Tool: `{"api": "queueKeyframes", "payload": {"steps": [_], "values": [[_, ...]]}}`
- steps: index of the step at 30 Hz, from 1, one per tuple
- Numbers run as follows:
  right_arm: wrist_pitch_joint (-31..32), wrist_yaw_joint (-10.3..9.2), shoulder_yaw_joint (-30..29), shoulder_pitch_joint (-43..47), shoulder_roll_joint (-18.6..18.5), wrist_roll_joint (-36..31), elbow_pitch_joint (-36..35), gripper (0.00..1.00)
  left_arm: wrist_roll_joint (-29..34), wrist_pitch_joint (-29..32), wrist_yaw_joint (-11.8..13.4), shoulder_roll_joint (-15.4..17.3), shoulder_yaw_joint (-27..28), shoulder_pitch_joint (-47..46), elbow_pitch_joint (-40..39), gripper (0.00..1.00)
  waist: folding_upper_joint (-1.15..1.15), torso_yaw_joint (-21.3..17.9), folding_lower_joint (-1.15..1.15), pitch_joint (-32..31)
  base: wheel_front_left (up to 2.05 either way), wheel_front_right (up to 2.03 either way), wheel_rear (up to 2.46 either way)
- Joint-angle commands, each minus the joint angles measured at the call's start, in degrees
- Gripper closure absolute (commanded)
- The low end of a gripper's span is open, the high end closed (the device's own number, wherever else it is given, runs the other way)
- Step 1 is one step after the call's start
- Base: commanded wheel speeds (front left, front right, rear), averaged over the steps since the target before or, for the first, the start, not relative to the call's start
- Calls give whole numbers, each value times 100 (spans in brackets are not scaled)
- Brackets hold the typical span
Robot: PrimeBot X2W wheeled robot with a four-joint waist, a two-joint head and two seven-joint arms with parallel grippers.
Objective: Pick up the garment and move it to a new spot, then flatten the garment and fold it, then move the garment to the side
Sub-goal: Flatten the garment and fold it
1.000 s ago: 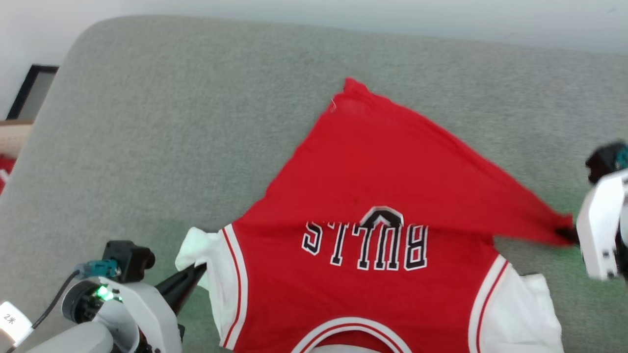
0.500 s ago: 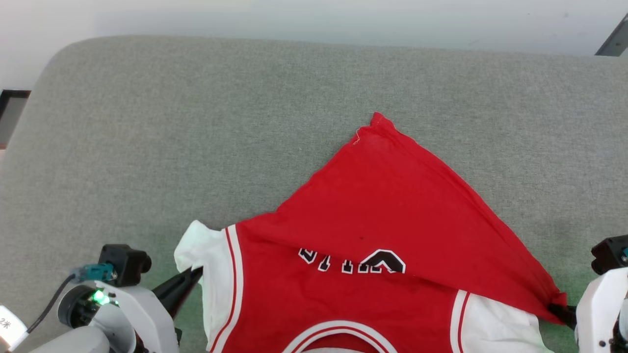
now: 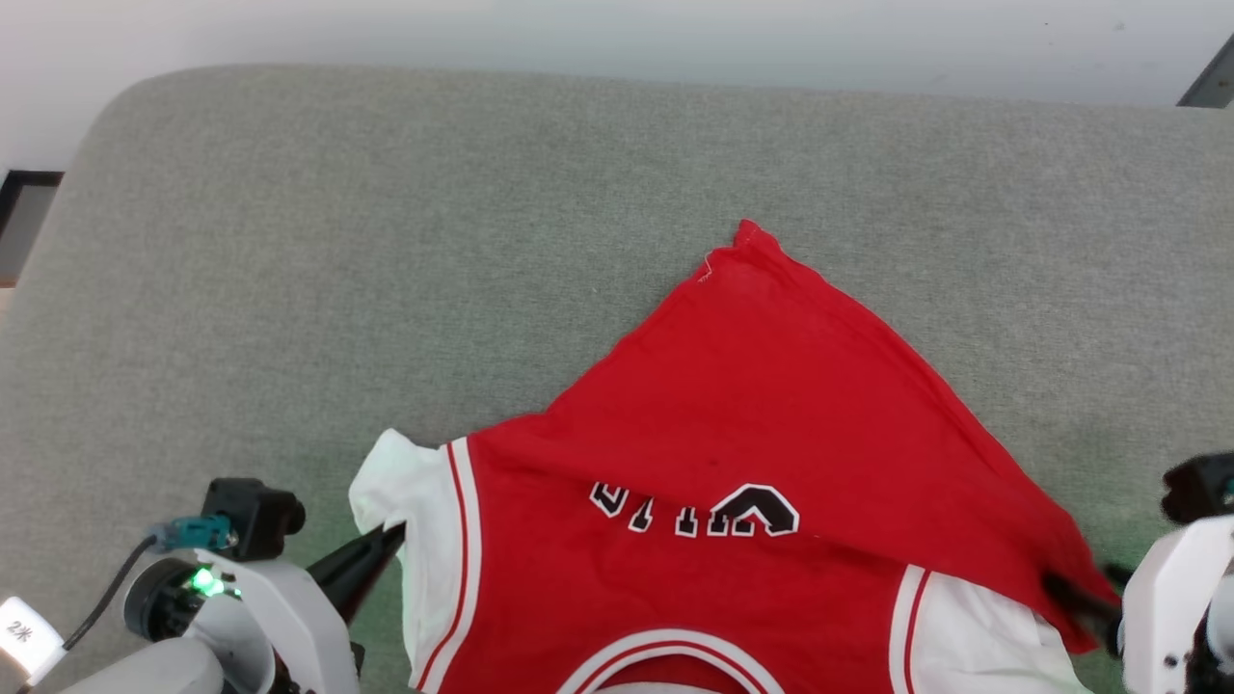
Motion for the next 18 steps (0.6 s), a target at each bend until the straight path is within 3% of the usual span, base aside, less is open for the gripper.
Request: {"api": "queueKeyframes", "payload": {"steps": [1, 5, 11, 18], "values": [[37, -14, -62, -79, 31, 12, -84, 0, 28, 17, -29, -30, -4, -33, 15, 100, 0, 25, 0, -7, 0, 0, 0], [219, -13, -179, -289, 69, -101, -729, 0, 75, 39, -57, -117, -31, -94, 24, 100, 0, 137, 0, 3, 0, 0, 0], [-124, -13, 407, -1111, -149, -344, -1299, 0, 128, 80, -109, -254, -47, -217, 66, 100, 0, 327, 0, 91, 0, 0, 0], [-1223, -13, 1341, -2575, -220, -762, -140, 0, 233, 117, -232, -518, -71, -437, 179, 100, 0, 620, 0, 289, 0, 0, 0]]}}
